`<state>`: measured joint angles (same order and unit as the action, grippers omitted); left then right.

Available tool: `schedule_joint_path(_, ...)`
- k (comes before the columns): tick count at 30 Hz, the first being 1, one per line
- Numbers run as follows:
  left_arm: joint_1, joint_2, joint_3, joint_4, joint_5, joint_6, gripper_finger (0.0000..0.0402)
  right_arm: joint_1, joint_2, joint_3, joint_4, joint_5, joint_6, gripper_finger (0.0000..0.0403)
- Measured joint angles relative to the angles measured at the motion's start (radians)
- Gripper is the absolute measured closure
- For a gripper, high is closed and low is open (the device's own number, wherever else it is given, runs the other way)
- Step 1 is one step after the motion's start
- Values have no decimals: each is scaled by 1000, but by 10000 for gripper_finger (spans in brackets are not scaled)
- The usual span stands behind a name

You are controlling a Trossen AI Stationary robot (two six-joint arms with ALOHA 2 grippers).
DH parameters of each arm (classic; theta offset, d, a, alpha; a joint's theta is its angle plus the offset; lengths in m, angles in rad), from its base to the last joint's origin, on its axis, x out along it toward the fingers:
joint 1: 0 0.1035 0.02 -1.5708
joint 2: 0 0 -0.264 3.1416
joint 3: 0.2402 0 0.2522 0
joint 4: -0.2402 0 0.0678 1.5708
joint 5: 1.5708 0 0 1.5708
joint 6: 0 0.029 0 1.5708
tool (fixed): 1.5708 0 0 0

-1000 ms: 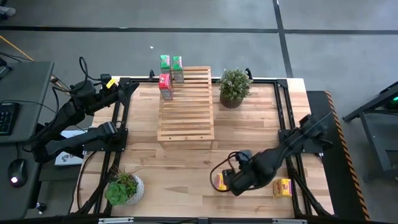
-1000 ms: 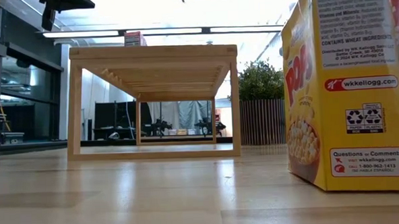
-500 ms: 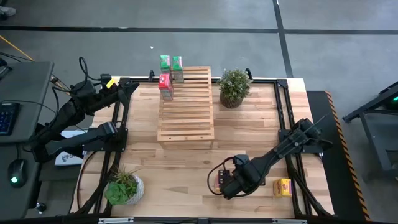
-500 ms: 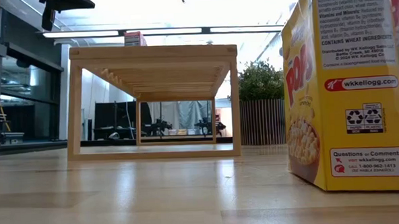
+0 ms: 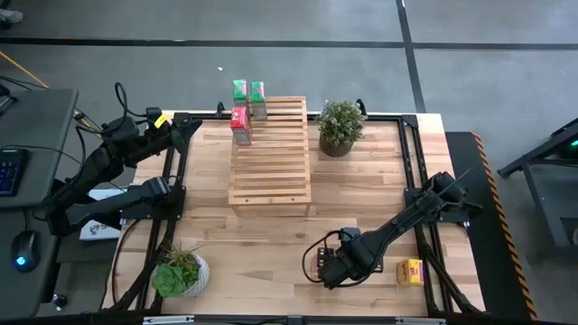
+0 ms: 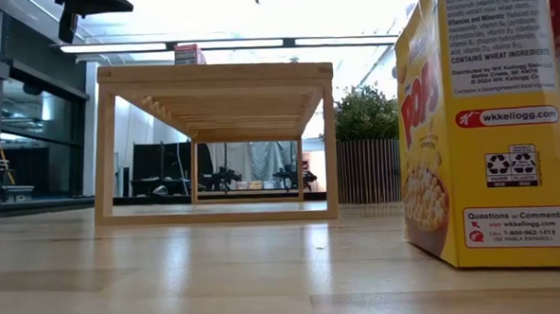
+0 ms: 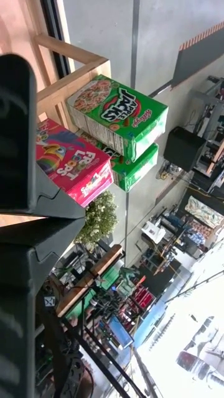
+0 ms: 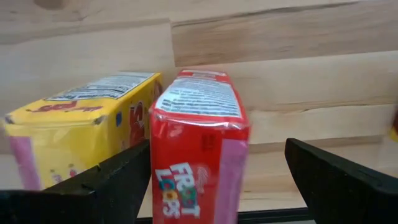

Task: Stack cereal on shelf
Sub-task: Put the red cereal box aligned with the other red cereal box on the shelf

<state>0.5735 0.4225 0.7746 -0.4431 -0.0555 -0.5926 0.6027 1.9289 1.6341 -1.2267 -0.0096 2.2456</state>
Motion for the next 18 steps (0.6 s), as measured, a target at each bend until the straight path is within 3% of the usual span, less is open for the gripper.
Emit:
schedule_joint_path(12, 0, 0, 0, 0, 0, 0, 402, 0, 0, -100, 104, -25, 25, 50)
schedule_joint_path(18, 0, 0, 0, 22, -2, -5, 402, 0, 0, -101, 101, -24, 25, 84)
